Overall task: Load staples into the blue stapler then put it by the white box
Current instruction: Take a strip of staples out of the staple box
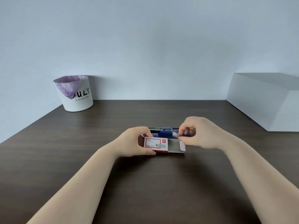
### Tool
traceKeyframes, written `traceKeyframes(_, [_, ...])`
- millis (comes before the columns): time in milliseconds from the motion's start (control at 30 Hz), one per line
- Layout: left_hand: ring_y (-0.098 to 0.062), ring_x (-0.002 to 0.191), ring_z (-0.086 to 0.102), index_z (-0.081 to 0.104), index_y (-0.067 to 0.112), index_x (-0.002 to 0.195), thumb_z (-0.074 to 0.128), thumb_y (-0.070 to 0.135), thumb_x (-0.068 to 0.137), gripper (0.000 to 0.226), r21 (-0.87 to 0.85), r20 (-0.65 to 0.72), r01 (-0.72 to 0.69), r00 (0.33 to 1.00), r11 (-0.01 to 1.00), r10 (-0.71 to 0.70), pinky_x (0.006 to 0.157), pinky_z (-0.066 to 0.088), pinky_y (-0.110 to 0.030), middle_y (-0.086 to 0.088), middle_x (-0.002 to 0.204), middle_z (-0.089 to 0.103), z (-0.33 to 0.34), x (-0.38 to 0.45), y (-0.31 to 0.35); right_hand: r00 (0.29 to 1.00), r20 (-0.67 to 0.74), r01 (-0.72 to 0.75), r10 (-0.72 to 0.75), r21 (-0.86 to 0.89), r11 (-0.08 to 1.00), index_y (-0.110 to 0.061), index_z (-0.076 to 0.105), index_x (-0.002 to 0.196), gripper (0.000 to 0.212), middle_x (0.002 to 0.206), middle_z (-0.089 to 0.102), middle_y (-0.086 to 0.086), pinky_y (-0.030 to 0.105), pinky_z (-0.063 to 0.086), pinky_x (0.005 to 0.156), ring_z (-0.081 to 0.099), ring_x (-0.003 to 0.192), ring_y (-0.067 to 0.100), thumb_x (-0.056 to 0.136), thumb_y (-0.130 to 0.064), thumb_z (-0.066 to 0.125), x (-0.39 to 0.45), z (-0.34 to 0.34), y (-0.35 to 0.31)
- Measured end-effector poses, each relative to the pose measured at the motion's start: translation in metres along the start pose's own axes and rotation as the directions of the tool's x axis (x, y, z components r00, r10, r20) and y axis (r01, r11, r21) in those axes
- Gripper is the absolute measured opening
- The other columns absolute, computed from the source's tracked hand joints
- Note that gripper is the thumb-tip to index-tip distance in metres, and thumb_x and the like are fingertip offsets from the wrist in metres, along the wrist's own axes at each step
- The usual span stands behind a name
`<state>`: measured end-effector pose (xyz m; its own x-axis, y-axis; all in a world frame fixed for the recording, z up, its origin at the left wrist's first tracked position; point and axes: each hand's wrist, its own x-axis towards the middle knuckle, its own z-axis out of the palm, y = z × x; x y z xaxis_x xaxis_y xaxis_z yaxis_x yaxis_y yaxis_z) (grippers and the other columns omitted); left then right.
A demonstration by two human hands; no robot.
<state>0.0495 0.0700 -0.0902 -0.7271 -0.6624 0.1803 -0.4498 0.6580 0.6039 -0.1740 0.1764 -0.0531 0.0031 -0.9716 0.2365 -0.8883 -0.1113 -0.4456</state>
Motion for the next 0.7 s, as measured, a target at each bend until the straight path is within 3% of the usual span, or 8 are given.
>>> traceKeyframes(133, [-0.002, 0.06, 0.05, 0.064, 0.028, 0.084, 0.086, 0.036, 0.06, 0.033, 0.071, -0.016, -0.033, 0.999, 0.997, 0.035, 0.06, 0.039, -0.008, 0.013, 0.089, 0.054, 0.0, 0.001, -0.001, 0.986, 0.028, -0.169, 0.167, 0.108, 0.98, -0.018, 0.067, 0.084, 0.005, 0.073, 0.062, -0.008, 0.01, 0.047, 0.05, 0.057, 0.06, 0.01, 0.081, -0.022, 0.068, -0.001, 0.002, 0.007])
traceKeyframes(267, [0.001, 0.054, 0.047, 0.067, 0.022, 0.09, 0.086, 0.037, 0.059, 0.039, 0.089, -0.012, -0.032, 0.999, 0.996, 0.033, 0.055, 0.038, -0.008, 0.01, 0.085, 0.05, -0.001, 0.001, -0.001, 0.969, 0.085, -0.244, 0.234, 0.138, 0.96, -0.017, 0.059, 0.083, 0.004, 0.075, 0.071, 0.001, 0.029, 0.06, 0.055, 0.066, 0.061, 0.017, 0.087, -0.019, 0.061, 0.0, 0.004, 0.009])
traceKeyframes(433, [0.001, 0.056, 0.048, 0.068, 0.023, 0.09, 0.086, 0.039, 0.058, 0.04, 0.086, -0.005, -0.015, 1.0, 0.996, 0.016, 0.057, 0.04, -0.008, 0.006, 0.085, 0.053, -0.001, 0.0, 0.0, 0.969, 0.116, -0.235, 0.216, 0.189, 0.953, -0.022, 0.056, 0.079, 0.01, 0.08, 0.077, 0.001, 0.033, 0.058, 0.074, 0.074, 0.065, 0.017, 0.089, -0.024, 0.06, 0.0, 0.008, 0.002])
traceKeyframes(567, [-0.005, 0.065, 0.051, 0.071, 0.024, 0.094, 0.086, 0.039, 0.059, 0.042, 0.075, -0.004, -0.013, 1.0, 0.997, 0.013, 0.068, 0.048, -0.021, 0.0, 0.097, 0.058, 0.001, -0.001, 0.006, 0.974, 0.142, -0.205, 0.177, 0.211, 0.956, -0.024, 0.057, 0.081, 0.008, 0.083, 0.078, -0.004, 0.028, 0.055, 0.075, 0.074, 0.07, 0.014, 0.088, -0.024, 0.061, -0.002, 0.012, -0.005])
traceKeyframes(700, [-0.015, 0.081, 0.06, 0.07, 0.024, 0.104, 0.085, 0.045, 0.057, 0.053, 0.103, 0.009, 0.003, 1.0, 0.995, -0.003, 0.077, 0.051, -0.027, 0.004, 0.093, 0.06, 0.001, -0.001, 0.009, 0.978, 0.159, -0.156, 0.131, 0.153, 0.976, -0.026, 0.061, 0.086, 0.006, 0.076, 0.076, -0.013, 0.023, 0.049, 0.074, 0.065, 0.072, 0.007, 0.085, -0.03, 0.065, -0.001, 0.016, -0.009])
